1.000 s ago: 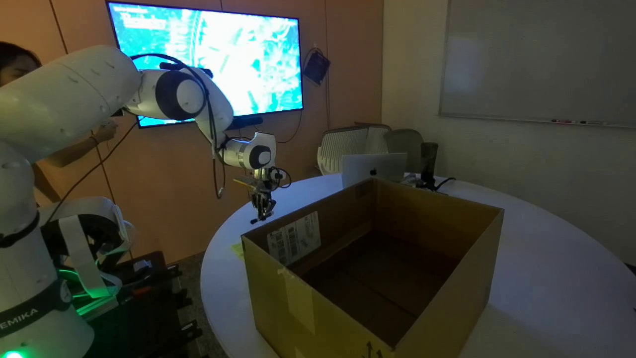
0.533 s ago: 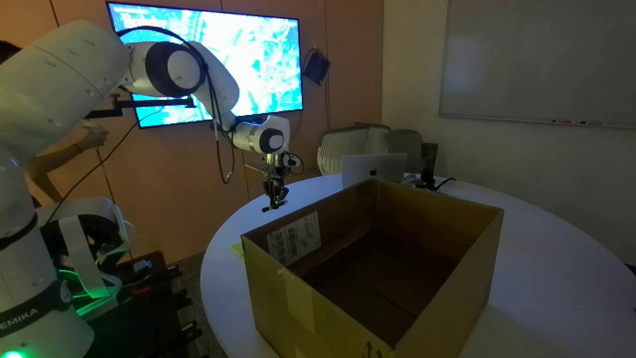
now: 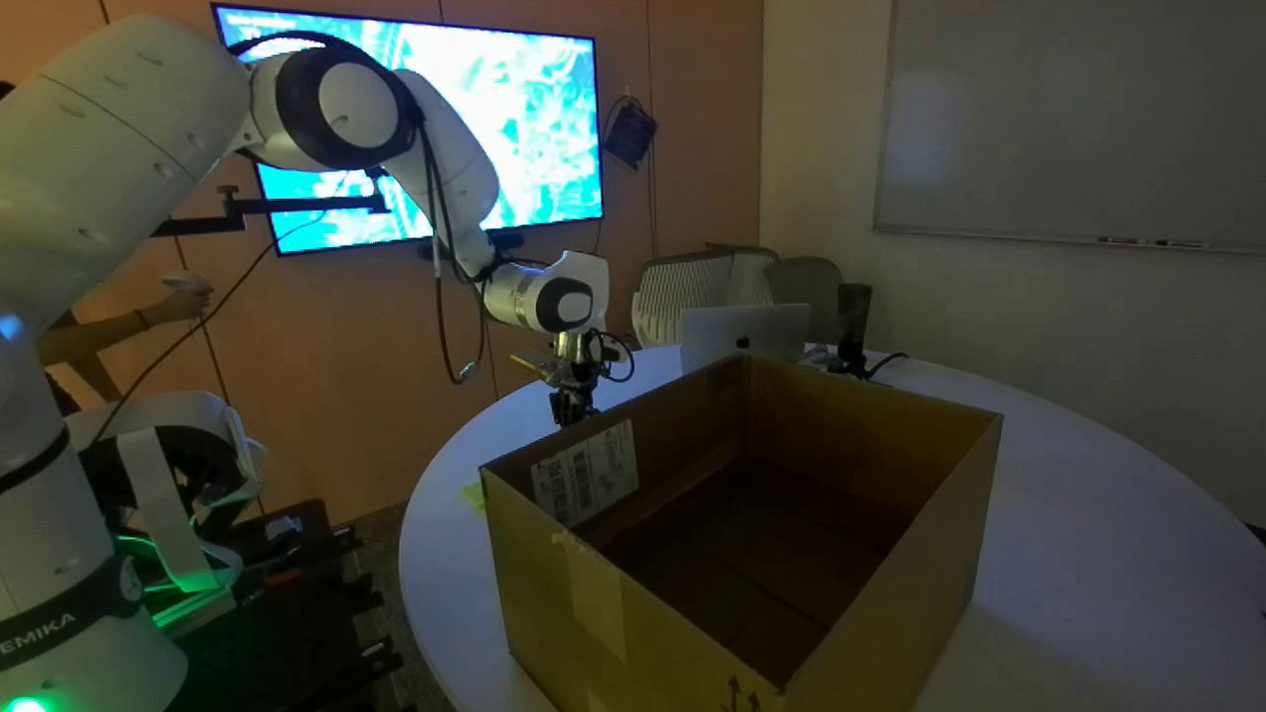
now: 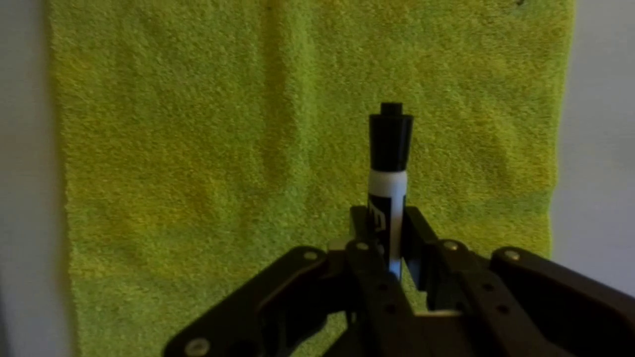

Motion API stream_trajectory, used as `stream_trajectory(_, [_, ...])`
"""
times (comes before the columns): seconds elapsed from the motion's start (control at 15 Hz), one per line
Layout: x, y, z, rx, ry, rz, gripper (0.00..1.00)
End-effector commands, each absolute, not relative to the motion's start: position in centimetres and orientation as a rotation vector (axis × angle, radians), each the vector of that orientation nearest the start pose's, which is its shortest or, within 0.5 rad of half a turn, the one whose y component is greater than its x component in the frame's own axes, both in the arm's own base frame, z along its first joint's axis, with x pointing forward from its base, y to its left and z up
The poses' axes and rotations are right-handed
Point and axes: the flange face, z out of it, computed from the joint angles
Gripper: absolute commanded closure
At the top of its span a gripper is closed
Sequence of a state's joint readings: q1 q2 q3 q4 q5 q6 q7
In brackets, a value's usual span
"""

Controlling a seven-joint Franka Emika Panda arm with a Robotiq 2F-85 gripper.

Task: Put the marker on the towel, fold the towel, and then put the folded towel in the box

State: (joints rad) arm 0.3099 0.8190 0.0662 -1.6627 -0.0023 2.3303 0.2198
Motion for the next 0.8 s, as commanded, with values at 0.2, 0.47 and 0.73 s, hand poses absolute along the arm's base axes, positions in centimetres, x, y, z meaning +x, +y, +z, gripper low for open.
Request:
stream_trajectory(0.2, [60.0, 20.4, 9.5, -3.151, -0.069, 0.153, 0.86])
stream_trajectory(0.47, [59.6, 19.9, 8.4, -3.159, 0.014, 0.138, 0.86])
stream_trajectory(0.73, [59.4, 20.1, 7.6, -3.156, 0.088, 0.161, 0.86])
